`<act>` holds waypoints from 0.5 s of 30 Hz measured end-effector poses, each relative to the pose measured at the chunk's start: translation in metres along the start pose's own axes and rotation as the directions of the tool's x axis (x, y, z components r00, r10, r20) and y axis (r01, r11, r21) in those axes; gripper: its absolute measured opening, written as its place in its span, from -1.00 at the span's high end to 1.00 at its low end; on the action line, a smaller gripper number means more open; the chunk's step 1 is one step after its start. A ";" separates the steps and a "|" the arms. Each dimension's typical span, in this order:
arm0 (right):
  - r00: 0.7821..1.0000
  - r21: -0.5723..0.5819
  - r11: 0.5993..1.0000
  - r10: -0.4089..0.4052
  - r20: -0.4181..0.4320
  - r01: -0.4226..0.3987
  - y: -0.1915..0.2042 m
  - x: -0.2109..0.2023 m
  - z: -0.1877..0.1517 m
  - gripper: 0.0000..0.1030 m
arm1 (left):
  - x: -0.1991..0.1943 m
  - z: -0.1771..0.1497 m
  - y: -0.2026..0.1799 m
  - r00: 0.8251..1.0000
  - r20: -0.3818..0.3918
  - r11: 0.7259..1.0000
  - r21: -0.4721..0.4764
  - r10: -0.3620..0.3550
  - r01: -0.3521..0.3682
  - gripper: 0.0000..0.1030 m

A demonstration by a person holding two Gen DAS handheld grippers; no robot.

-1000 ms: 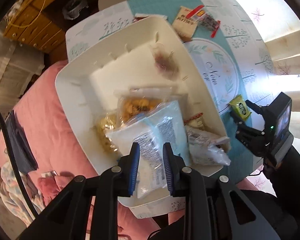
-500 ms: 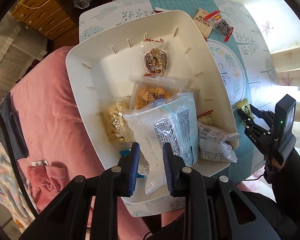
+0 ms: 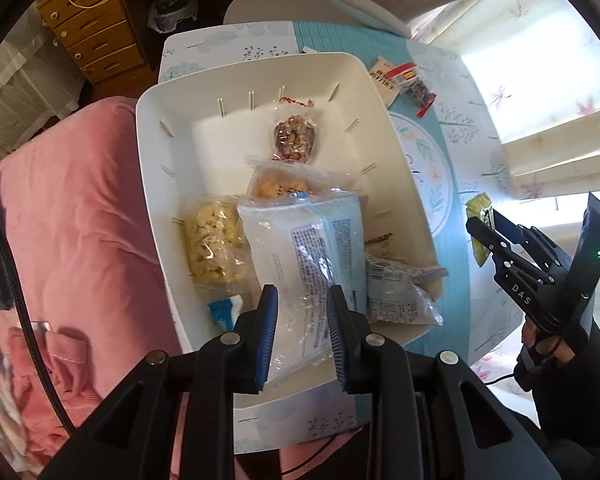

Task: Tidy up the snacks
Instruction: 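Carry the green packet into the tray and open the right tool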

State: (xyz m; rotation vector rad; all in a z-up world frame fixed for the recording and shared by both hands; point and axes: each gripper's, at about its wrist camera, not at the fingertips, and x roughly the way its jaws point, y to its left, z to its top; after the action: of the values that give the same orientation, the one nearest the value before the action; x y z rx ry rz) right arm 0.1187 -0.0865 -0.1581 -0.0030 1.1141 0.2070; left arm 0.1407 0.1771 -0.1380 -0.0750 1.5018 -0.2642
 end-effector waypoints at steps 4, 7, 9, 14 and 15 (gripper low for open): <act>0.997 -0.001 0.999 0.054 0.052 -0.054 0.022 -0.018 0.007 0.26 | -0.002 -0.013 0.004 0.998 0.029 0.998 -0.027 -0.059 0.060 0.53; 0.993 -0.021 0.995 0.095 0.075 -0.093 0.041 -0.030 0.011 0.26 | -0.005 -0.021 0.005 0.994 0.058 0.995 -0.046 -0.090 0.093 0.46; 0.990 -0.041 0.993 0.116 0.082 -0.113 0.054 -0.035 0.012 0.26 | -0.006 -0.026 0.008 0.991 0.077 0.991 -0.064 -0.109 0.114 0.38; 0.982 -0.083 0.983 0.173 0.080 -0.166 0.084 -0.042 0.013 0.25 | -0.009 -0.041 0.015 0.985 0.112 0.985 -0.097 -0.133 0.144 0.29; 0.980 -0.089 0.980 0.185 0.077 -0.178 0.088 -0.042 0.013 0.25 | -0.010 -0.045 0.016 0.983 0.121 0.983 -0.104 -0.140 0.153 0.19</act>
State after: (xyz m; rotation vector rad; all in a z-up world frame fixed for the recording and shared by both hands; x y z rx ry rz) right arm 0.0981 -0.0060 -0.1062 0.0343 1.0210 0.4127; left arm 0.0978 0.2000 -0.1353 -0.2875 1.3993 -0.2882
